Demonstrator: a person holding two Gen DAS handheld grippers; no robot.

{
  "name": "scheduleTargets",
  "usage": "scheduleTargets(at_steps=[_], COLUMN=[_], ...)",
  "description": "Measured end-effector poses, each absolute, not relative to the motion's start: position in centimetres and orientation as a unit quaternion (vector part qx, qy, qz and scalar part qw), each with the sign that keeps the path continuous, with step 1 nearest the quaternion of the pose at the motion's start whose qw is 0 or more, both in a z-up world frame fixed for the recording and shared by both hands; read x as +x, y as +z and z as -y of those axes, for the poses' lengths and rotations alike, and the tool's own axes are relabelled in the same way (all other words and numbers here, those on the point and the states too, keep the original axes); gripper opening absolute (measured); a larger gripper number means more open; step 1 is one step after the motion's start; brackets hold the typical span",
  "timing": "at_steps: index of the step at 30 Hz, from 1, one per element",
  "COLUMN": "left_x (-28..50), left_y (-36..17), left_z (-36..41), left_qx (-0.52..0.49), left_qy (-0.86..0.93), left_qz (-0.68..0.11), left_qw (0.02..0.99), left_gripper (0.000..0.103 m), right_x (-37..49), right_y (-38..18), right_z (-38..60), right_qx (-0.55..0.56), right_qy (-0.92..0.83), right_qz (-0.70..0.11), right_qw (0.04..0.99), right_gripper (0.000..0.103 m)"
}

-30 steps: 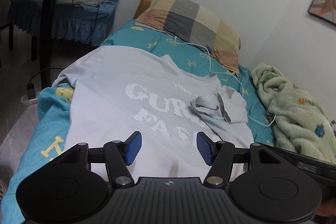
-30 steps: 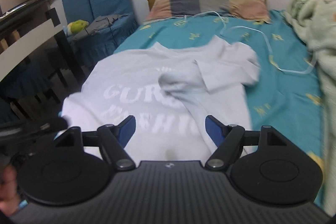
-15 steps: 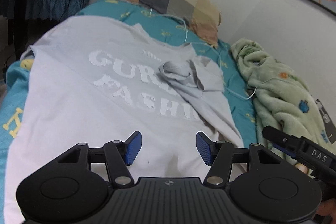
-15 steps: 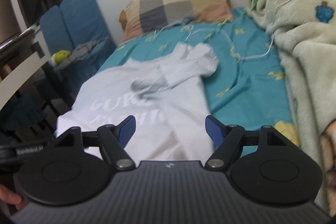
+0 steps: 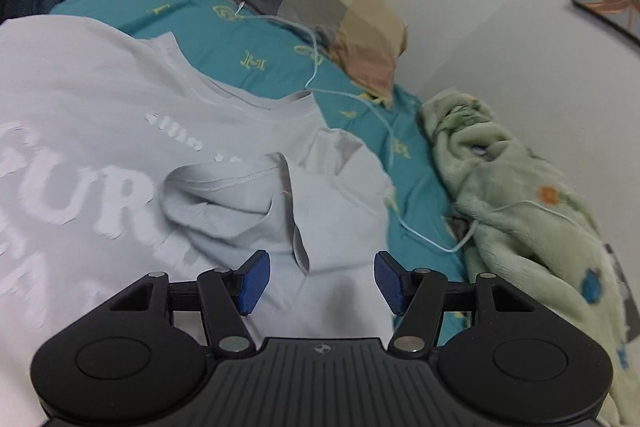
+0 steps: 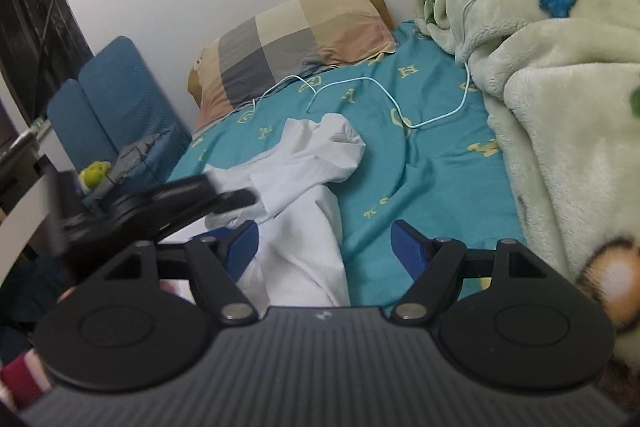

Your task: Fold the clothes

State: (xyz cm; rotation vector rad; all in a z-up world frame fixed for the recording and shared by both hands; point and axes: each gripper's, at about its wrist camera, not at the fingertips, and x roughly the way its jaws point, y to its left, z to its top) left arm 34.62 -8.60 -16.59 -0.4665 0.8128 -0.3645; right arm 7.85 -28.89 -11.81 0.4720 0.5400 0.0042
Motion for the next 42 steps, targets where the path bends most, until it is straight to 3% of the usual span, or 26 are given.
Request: scheduleTargets(at_steps=[7,9,12,18,22,34,37,39,42], left_x=[39.6,40.0,40.8,42.9,45.6,49.5,48.5,47.8,46.1], left_y=[-19.1,-19.1,-18.4,-14.1,-12.4,-15.8,-16.6,-17.0,-17.2], left_z=[11.8,12.0,11.8,10.1,8.4,4.6,3.9,3.1,1.6], left_qx=[-0.193,-0.19,-0.198,-0.27,-0.313,-0.306,-0.302,-0.306,-0.317], left_qy=[-0.155,-0.157,-0.166,-0.201,-0.172,-0.044,-0.042,-0.045,-0.047], left_qz=[-0.425,-0.425,-0.428,-0.406,-0.404,-0.378,-0.376,-0.375,-0.371], left_qw=[0.871,0.871,0.866,0.85,0.843,0.873,0.875,0.874,0.872], left_gripper=[0.058,0.034,0.01,0.007,0.007,0.008,0.021,0.039,0.056], right_x=[9.3,9.4,9.3,9.3,9.7,10.9,10.9,10.9,10.9], right_y=[-13.4,-13.6,-13.5,-13.6,-14.0,-15.7,-15.8,-15.8,-15.7], right_z=[30.0,30.0,29.8,28.8,28.2,27.2,27.4,27.4,27.3], right_qx=[0.273,0.277,0.279,0.275,0.268,0.256,0.26,0.26,0.258], right_qy=[0.003,0.003,0.002,0.011,0.019,0.036,0.033,0.035,0.037], right_qz=[-0.282,-0.286,-0.289,-0.296,-0.305,-0.352,-0.355,-0.355,-0.353], right_qw=[0.92,0.917,0.916,0.915,0.914,0.9,0.897,0.898,0.898], right_gripper=[0.075,0.075,0.075,0.075,0.075,0.075,0.075,0.075,0.075])
